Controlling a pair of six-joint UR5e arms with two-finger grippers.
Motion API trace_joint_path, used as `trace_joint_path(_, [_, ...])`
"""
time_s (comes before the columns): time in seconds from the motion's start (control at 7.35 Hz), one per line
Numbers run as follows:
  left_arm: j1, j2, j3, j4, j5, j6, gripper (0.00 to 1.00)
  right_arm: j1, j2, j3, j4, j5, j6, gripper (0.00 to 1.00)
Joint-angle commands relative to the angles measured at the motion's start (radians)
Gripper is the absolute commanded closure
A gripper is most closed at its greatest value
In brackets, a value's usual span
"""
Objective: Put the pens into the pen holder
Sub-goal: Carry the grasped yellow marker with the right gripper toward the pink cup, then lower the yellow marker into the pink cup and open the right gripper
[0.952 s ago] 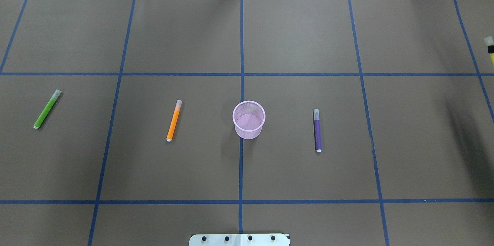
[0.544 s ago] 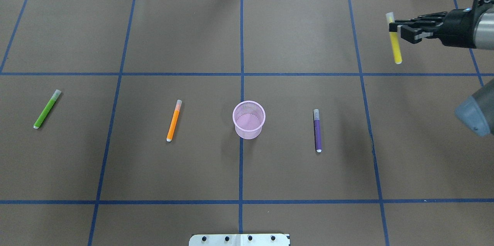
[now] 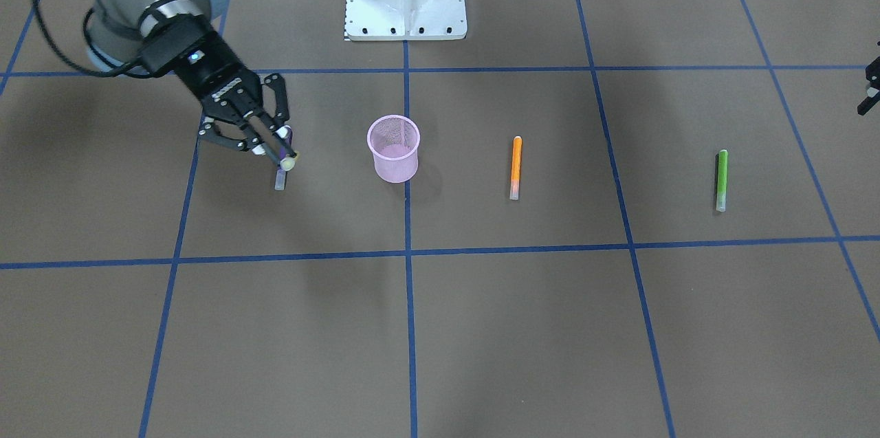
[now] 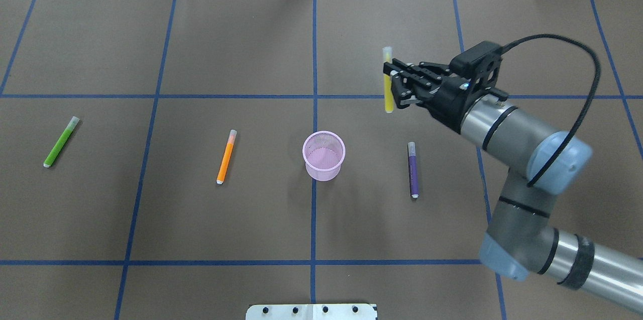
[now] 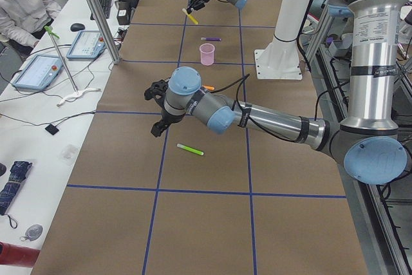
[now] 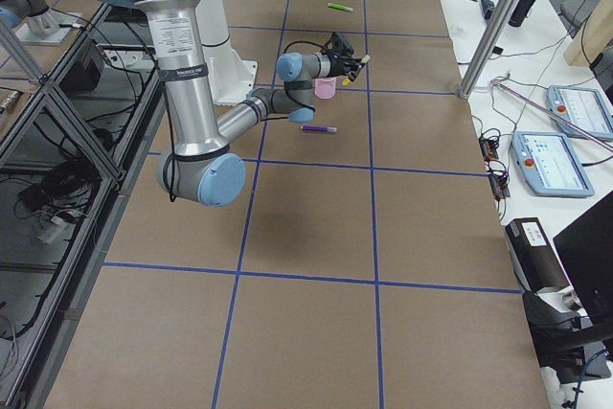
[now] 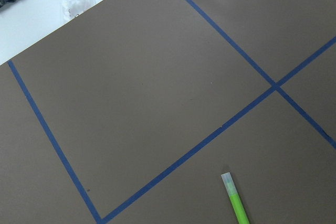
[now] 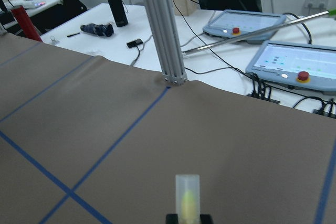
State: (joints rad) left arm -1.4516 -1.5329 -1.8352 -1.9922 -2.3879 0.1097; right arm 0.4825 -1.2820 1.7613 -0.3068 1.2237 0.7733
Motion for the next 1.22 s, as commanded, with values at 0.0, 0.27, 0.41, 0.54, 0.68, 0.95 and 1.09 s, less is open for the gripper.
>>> trace_joint_path(0.0, [0.023, -0.003, 0.002, 0.0, 0.001, -0.016, 0.0, -0.184, 0.094, -0.034, -0.008, -0.24, -0.008, 1.0])
trace_joint_path(0.27, [0.025, -0.003, 0.004, 0.0, 0.001, -0.016, 0.0, -0.251, 0.131, -0.098, -0.008, -0.348, -0.008, 1.0])
trace_joint_path(0.41, [0.025, -0.003, 0.004, 0.0, 0.001, -0.016, 0.0, -0.257, 0.133, -0.115, -0.009, -0.358, -0.011, 1.0])
trace_joint_path(0.54, [0.025, -0.003, 0.004, -0.002, 0.001, -0.016, 0.0, -0.272, 0.138, -0.117, -0.011, -0.368, -0.015, 1.0])
trace_joint_path(0.68, [0.025, -0.001, 0.004, -0.002, 0.001, -0.016, 0.0, -0.301, 0.142, -0.143, -0.011, -0.427, -0.017, 1.0])
trace_joint_path(0.95, [0.025, -0.001, 0.005, -0.002, 0.001, -0.016, 0.0, -0.315, 0.199, -0.201, -0.012, -0.467, -0.017, 0.68])
trace_joint_path(1.09, [0.025, -0.001, 0.004, -0.002, 0.001, -0.016, 0.0, -0.315, 0.197, -0.203, -0.014, -0.472, -0.032, 0.35])
